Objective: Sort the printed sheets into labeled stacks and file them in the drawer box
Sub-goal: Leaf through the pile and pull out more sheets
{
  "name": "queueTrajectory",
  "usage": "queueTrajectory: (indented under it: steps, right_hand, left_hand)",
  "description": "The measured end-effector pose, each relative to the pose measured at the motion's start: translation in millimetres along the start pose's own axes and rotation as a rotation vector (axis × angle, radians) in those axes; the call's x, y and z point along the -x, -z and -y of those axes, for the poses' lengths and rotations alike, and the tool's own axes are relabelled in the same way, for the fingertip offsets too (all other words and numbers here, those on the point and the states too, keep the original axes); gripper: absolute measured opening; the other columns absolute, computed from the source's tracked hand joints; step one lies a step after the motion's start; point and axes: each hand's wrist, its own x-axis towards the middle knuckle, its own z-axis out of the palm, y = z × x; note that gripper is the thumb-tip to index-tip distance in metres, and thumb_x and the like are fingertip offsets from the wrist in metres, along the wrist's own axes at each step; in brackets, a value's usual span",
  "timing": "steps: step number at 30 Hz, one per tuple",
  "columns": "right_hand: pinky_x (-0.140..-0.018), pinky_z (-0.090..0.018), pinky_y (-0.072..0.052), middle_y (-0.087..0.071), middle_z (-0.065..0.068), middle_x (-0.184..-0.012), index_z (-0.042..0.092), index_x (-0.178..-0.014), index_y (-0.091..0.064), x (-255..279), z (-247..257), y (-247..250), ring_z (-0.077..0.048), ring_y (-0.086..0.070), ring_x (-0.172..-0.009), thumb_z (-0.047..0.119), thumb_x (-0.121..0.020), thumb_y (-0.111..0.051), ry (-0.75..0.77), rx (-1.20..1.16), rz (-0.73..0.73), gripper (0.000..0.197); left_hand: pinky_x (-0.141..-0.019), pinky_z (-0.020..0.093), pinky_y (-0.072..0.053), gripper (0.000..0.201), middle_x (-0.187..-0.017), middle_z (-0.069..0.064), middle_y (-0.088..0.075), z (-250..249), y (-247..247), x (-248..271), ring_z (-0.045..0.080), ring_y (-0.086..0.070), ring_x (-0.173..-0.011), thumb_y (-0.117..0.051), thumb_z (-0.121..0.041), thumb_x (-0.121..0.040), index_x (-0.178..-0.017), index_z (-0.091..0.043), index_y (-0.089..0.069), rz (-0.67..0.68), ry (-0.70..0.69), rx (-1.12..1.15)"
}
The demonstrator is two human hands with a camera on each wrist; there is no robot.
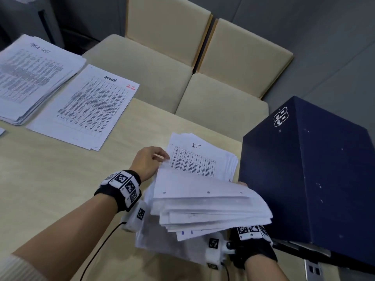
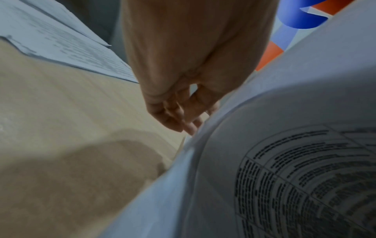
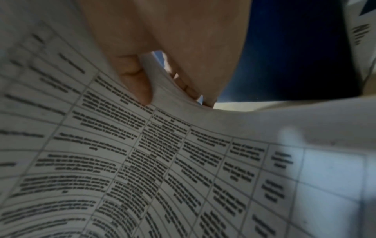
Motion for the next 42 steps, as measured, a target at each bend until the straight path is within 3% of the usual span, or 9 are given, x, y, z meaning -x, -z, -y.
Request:
queueTrajectory:
  steps: [4,8,11,15,23,26,29,35,42]
  right_hand:
    - [-0.092,-0.038,-0.051,-0.06,0.007,-0.115,0.027,-0.124,-0.048,-23,-5,1,-0.017,-0.061,-0.103,0.052,-0.047,-0.086,0.0,0.094,-0.013,0.09]
    - [-0.088,-0.032,-0.051,-0.07,-0.005,-0.102,0.004,-0.117,-0.066,-18,18,-17,-0.02,-0.064,-0.099,0.011,-0.093,-0.063,0.098,-0.157,-0.179,0.025]
    - [-0.081,-0.018,-0.054,-0.074,0.002,-0.102,0.009,-0.107,-0.069,4,39,-30,-0.01,-0.069,-0.098,0.018,-0.093,-0.066,0.229,-0.206,-0.11,0.017]
    - [-0.089,-0.027,-0.052,-0.074,0.007,-0.105,0.022,-0.108,-0.067,31,69,-40,-0.004,-0.068,-0.099,0.029,-0.089,-0.071,0.342,-0.19,-0.088,0.02]
    - [-0.077,-0.007,-0.048,-0.071,0.021,-0.09,0.029,-0.099,-0.06,109,126,-45,0.012,-0.066,-0.088,0.015,-0.086,-0.074,0.678,-0.337,-0.223,0.024]
    - [-0.089,-0.022,-0.053,-0.074,0.011,-0.106,0.023,-0.113,-0.062,128,127,-45,-0.008,-0.068,-0.106,0.005,-0.084,-0.072,0.773,-0.379,-0.166,0.036]
    - [-0.095,-0.041,-0.054,-0.071,-0.01,-0.117,0.005,-0.127,-0.059,124,110,-39,-0.025,-0.068,-0.109,0.014,-0.077,-0.077,0.726,-0.431,-0.168,0.054]
    - [-0.089,-0.027,-0.057,-0.076,0.009,-0.096,0.016,-0.107,-0.067,100,85,-36,-0.008,-0.071,-0.097,0.013,-0.083,-0.075,0.555,-0.233,-0.178,0.025]
    - [-0.079,-0.02,-0.056,-0.075,0.011,-0.097,0.021,-0.108,-0.065,96,93,-34,-0.005,-0.07,-0.095,0.019,-0.083,-0.076,0.562,-0.276,-0.138,0.027]
  left_hand:
    - [-0.073,0.032,-0.053,0.04,-0.101,-0.004,-0.068,11,4,1,0.009,-0.063,-0.087,-0.058,0.011,-0.077,-0.087,-0.027,-0.068,0.132,-0.168,-0.211]
    - [-0.074,0.029,-0.051,0.031,-0.096,-0.003,-0.068,6,6,17,0.018,-0.063,-0.084,-0.063,-0.047,-0.079,-0.094,-0.02,-0.067,0.209,-0.29,-0.27]
    - [-0.055,0.034,-0.056,0.019,-0.071,-0.004,-0.066,-26,6,30,0.013,-0.065,-0.057,-0.059,-0.034,-0.097,-0.087,-0.019,-0.061,0.174,-0.156,-0.053]
    - [-0.081,0.022,-0.057,0.033,-0.112,-0.009,-0.071,-64,8,46,-0.001,-0.069,-0.095,-0.059,-0.035,-0.097,-0.125,-0.019,-0.059,0.135,-0.181,0.329]
    - [-0.082,0.03,-0.058,0.042,-0.11,0.005,-0.073,-138,33,84,0.018,-0.071,-0.101,-0.077,-0.02,-0.085,-0.122,-0.006,-0.062,0.06,-0.411,0.587]
    - [-0.088,0.029,-0.056,0.05,-0.115,0.001,-0.071,-150,41,91,0.013,-0.068,-0.108,-0.082,-0.023,-0.078,-0.123,-0.016,-0.061,0.02,-0.527,0.548]
    - [-0.087,0.033,-0.056,0.045,-0.109,0.004,-0.071,-149,41,90,0.018,-0.07,-0.103,-0.086,-0.017,-0.073,-0.11,-0.01,-0.061,-0.019,-0.552,0.565]
    - [-0.076,0.028,-0.058,0.037,-0.09,0.023,-0.072,-140,26,91,0.022,-0.07,-0.081,-0.082,-0.006,-0.076,-0.099,0.016,-0.062,-0.032,-0.511,0.598]
    - [-0.084,0.037,-0.058,0.043,-0.106,0.016,-0.073,-147,23,80,0.028,-0.071,-0.098,-0.076,-0.021,-0.086,-0.115,0.007,-0.062,-0.138,-0.428,0.707]
